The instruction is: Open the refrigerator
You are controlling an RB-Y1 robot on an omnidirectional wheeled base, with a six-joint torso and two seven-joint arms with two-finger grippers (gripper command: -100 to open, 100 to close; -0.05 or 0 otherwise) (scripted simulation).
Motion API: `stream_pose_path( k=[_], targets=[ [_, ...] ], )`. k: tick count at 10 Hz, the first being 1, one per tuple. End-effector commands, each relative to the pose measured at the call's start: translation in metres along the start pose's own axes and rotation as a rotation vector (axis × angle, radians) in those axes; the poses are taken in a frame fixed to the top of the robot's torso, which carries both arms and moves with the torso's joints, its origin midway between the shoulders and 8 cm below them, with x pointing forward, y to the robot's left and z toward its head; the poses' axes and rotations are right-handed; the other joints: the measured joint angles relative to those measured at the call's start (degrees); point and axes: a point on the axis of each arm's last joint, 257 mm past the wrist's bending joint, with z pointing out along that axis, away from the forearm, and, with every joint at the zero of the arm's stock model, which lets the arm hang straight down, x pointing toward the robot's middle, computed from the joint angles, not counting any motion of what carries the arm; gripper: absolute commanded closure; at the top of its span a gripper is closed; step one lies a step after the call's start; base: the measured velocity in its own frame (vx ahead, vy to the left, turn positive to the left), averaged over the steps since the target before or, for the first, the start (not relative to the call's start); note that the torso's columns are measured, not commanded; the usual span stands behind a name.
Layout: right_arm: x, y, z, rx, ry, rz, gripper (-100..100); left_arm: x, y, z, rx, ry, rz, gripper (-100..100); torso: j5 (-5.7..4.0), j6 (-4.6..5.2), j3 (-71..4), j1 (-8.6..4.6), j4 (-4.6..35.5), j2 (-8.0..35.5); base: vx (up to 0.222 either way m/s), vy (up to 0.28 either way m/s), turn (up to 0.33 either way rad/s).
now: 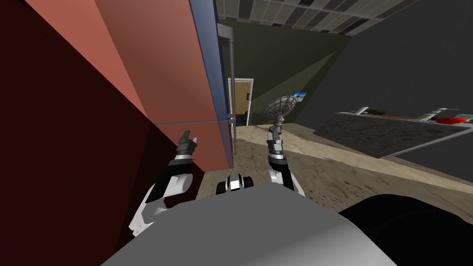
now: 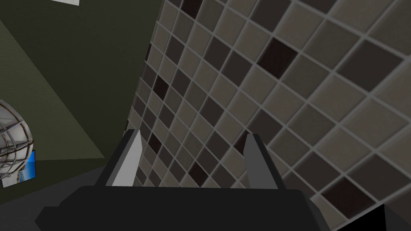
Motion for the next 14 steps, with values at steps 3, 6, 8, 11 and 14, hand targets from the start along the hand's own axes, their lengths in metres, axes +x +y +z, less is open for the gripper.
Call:
stream_pose_path(
  k=[3,6,8,11,14],
  targets=[
    [0.000,0.000,0.000,0.000,0.000,0.000,0,0.003,0.001,0.015,-0.048,0.014,-0.041,-100,0.00,0.01,0.01,0.00,0.00,0.00,0.061,-0.102,0.107],
    [0.000,0.000,0.000,0.000,0.000,0.000,0,0.006,0.004,0.019,-0.073,0.021,-0.055,-100,0.02,-0.02,0.00,0.03,0.01,-0.01,0.048,-0.067,0.085],
    [0.000,0.000,0.000,0.000,0.000,0.000,0,0.009,-0.001,0.028,-0.086,0.032,-0.085,-100,-0.01,-0.02,0.00,-0.07,0.01,-0.01,0.054,-0.110,0.172],
    [0.000,0.000,0.000,0.000,0.000,0.000,0,0.013,0.005,0.031,-0.126,0.044,-0.100,-100,0.03,-0.02,-0.03,0.09,-0.01,-0.06,0.062,-0.089,0.072],
    [0.000,0.000,0.000,0.000,0.000,0.000,0,0.019,0.005,0.038,-0.158,0.062,-0.131,-100,0.00,0.00,0.05,0.01,0.02,0.07,0.041,-0.088,0.106]
  ],
)
